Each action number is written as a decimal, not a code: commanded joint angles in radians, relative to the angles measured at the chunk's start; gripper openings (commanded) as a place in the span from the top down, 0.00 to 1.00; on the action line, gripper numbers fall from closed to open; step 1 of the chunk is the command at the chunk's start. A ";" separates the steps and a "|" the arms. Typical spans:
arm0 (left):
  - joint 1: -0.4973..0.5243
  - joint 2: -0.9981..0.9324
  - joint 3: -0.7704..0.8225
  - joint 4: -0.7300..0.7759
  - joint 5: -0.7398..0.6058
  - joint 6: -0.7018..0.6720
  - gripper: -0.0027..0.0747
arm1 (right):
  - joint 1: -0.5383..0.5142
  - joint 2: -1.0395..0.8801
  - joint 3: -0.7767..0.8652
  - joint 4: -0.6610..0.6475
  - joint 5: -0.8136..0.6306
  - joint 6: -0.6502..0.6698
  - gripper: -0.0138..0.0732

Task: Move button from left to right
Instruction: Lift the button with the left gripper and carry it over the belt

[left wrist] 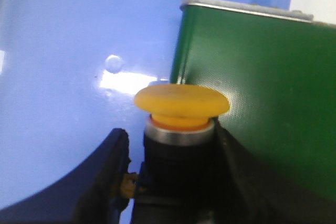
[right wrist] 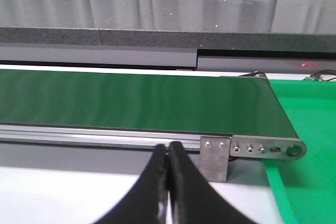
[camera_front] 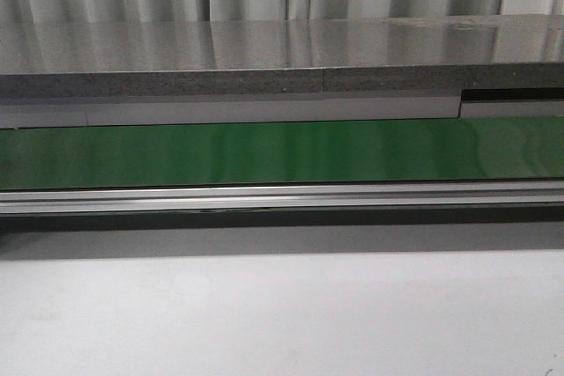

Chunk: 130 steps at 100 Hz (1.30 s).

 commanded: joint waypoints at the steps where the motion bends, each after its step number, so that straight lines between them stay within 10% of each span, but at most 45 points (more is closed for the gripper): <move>1: -0.028 -0.051 -0.019 -0.006 -0.027 0.004 0.99 | 0.003 -0.021 -0.015 -0.007 -0.084 0.001 0.92; 45: -0.055 -0.017 -0.017 -0.002 -0.025 0.006 0.94 | 0.003 -0.021 -0.015 -0.007 -0.084 0.001 0.92; 83: -0.057 -0.002 -0.017 -0.006 -0.017 0.006 0.14 | 0.003 -0.021 -0.015 -0.007 -0.084 0.001 0.92; 130: -0.114 -0.097 -0.017 -0.006 -0.017 0.026 0.14 | 0.003 -0.021 -0.015 -0.007 -0.084 0.001 0.92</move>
